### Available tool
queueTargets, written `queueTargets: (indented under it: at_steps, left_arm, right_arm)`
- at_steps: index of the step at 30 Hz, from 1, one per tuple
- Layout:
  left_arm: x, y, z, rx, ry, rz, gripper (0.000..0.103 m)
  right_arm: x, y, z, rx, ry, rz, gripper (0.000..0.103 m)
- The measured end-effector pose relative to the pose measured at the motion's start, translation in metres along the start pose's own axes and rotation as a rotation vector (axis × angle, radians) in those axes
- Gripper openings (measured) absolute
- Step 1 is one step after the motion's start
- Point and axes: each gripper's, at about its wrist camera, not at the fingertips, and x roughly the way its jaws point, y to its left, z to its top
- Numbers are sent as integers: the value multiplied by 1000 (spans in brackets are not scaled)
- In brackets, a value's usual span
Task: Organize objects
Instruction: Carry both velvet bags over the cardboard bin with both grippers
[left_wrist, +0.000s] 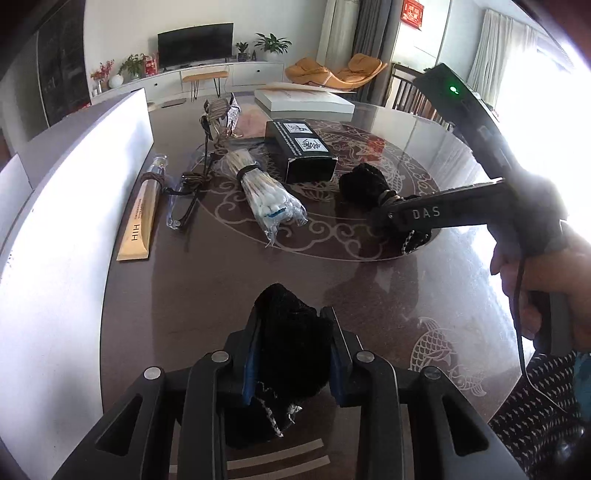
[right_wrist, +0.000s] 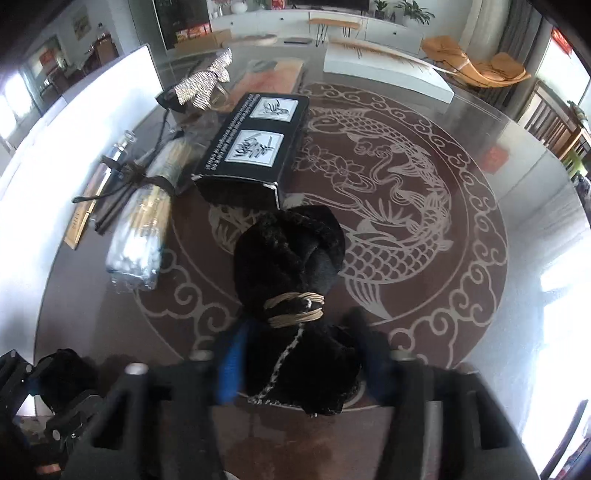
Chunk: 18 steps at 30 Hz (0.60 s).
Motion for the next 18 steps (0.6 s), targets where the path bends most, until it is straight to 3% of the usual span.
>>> queueTargets:
  at_steps: [3, 10, 18]
  left_arm:
    - [-6, 2, -1, -16, -14, -25, 30]
    - [-40, 3, 10, -78, -97, -97, 30]
    - [-117, 39, 30, -154, -242, -101, 30]
  right_arm:
    - [-17, -11, -13, 25, -52, 11, 34]
    - [-62, -33, -28, 123, -107, 163, 34]
    - [-116, 20, -19, 54, -174, 310, 34]
